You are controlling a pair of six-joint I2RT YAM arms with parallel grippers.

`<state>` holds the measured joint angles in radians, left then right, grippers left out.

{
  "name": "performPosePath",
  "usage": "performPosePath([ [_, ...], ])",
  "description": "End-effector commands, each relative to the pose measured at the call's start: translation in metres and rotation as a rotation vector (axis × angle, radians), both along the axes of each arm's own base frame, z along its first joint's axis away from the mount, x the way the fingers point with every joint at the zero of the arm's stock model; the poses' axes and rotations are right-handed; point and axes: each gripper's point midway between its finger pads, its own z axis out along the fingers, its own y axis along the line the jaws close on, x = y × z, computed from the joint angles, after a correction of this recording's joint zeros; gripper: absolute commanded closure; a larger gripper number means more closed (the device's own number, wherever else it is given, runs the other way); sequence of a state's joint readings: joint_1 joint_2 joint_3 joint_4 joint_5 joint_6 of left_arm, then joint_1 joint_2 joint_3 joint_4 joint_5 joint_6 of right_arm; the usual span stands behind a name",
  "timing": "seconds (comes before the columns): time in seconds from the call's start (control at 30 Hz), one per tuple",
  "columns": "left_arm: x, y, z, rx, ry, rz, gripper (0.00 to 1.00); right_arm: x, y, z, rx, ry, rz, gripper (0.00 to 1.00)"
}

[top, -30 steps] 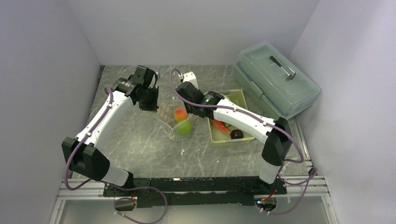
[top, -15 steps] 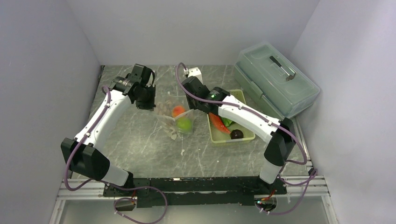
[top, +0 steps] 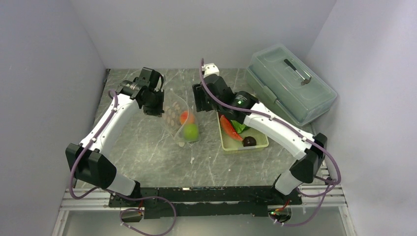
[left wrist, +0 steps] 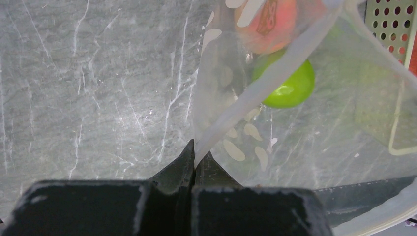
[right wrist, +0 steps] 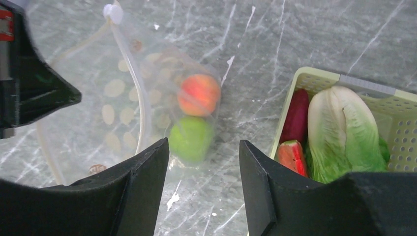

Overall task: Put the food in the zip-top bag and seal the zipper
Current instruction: Adjust the zipper food storage bag at the center of the board, then pick up the fake vegetable from the bin.

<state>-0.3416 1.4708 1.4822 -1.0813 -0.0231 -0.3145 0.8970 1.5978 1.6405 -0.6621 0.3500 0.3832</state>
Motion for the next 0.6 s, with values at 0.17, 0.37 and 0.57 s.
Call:
performPosePath([
  [0.17, 0.005, 0.0, 0.007, -0.002, -0.034, -0.015, 1.0, -0.002, -0.025, 0.037, 0.033, -0.102, -0.038, 0.34],
  [0.37, 0.005, 0.0, 0.008, -0.003, -0.039, -0.017, 1.0, 0.006, -0.058, 0.023, -0.033, -0.095, -0.092, 0.31],
  [0.57, 0.004, 0.002, 0.008, 0.001, -0.045, -0.017, 1.0, 0.022, -0.098, 0.0, -0.084, -0.064, -0.146, 0.18],
])
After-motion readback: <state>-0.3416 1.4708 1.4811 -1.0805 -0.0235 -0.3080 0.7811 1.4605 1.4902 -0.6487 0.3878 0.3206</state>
